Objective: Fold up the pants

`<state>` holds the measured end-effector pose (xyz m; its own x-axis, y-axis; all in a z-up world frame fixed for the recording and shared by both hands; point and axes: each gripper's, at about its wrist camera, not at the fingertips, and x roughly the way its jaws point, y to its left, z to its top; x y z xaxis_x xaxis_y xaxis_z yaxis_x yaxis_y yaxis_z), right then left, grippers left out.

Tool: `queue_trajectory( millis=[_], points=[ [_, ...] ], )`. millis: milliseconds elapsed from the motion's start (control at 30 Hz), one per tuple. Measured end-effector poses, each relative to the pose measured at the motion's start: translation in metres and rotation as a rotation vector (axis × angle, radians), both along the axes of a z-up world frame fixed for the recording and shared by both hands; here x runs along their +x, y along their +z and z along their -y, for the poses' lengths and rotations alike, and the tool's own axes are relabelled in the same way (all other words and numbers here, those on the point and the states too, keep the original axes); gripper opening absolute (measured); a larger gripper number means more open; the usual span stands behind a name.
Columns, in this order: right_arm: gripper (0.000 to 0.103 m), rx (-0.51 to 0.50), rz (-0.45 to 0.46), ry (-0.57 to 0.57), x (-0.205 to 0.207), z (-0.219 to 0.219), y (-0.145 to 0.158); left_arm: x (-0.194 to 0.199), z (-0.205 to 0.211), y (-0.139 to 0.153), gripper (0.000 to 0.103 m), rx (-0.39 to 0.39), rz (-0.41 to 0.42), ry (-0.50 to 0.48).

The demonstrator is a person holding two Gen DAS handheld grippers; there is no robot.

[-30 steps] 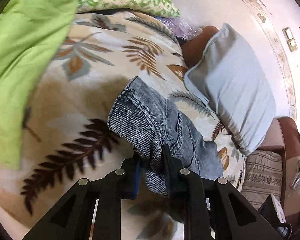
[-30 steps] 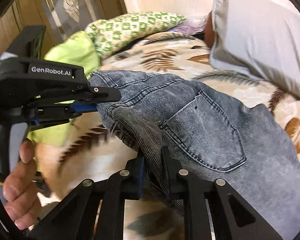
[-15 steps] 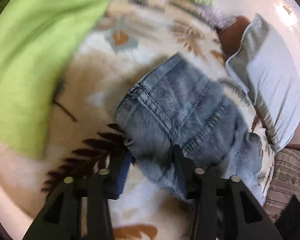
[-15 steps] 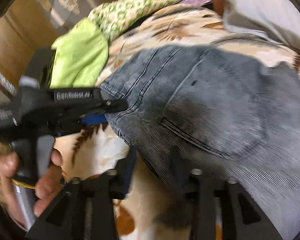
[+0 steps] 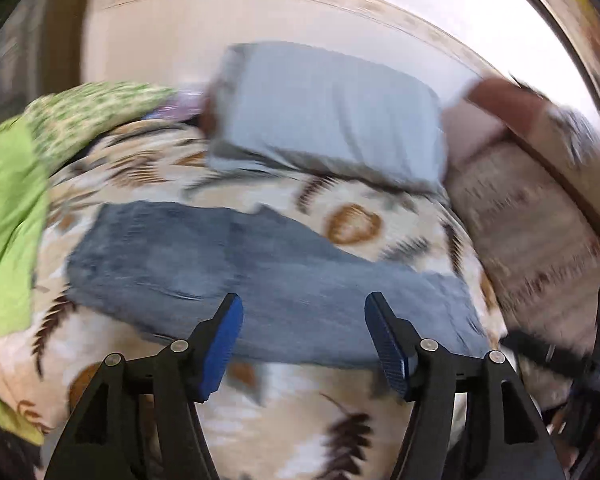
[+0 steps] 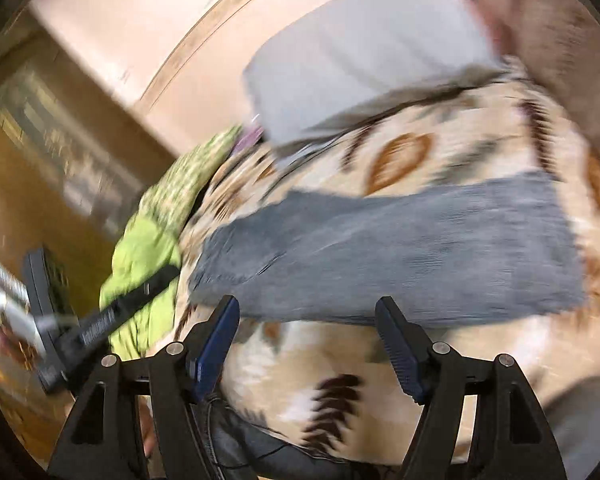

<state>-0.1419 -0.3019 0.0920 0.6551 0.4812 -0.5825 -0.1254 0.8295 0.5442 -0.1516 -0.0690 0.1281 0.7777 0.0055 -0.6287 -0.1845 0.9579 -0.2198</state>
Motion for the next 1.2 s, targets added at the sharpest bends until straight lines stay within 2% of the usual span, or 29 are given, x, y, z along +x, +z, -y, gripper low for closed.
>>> queue_trajectory(
  millis=[200, 333, 500, 700, 833, 967, 1033, 1100, 1167, 1200],
  points=[
    [0.072, 0.053, 0.015, -0.185, -0.011, 0.095, 0.002, 0.023, 0.072, -0.003, 0.063, 0.108, -0.05, -0.232],
    [0.072, 0.093, -0.004, -0.237, -0.01, 0.132, -0.006, 0.052, 0.113, -0.014, 0.063, 0.206, -0.08, -0.378],
    [0.072, 0.122, -0.048, -0.29, -0.002, 0.166, -0.024, 0.096, 0.169, -0.047, 0.063, 0.336, -0.142, -0.543],
    [0.072, 0.168, -0.098, -0.361, 0.01, 0.199, -0.05, 0.141, 0.228, -0.097, 0.063, 0.398, -0.22, -0.68],
    [0.072, 0.21, -0.121, -0.394, 0.013, 0.217, -0.065, 0.161, 0.259, -0.133, 0.062, 0.469, -0.268, -0.714],
    [0.072, 0.222, -0.132, -0.4, 0.015, 0.226, -0.073, 0.177, 0.268, -0.148, 0.055, 0.516, -0.261, -0.725],
    [0.072, 0.225, -0.135, -0.398, 0.017, 0.228, -0.075, 0.18, 0.271, -0.148, 0.042, 0.517, -0.231, -0.699],
    [0.072, 0.226, -0.138, -0.394, 0.02, 0.229, -0.076, 0.178, 0.275, -0.149, 0.025, 0.523, -0.217, -0.696],
    [0.072, 0.239, -0.149, -0.377, 0.028, 0.229, -0.079, 0.171, 0.276, -0.149, 0.018, 0.525, -0.192, -0.671],
    [0.072, 0.257, -0.158, -0.36, 0.034, 0.229, -0.081, 0.169, 0.27, -0.146, 0.016, 0.473, -0.183, -0.649]
  ],
)
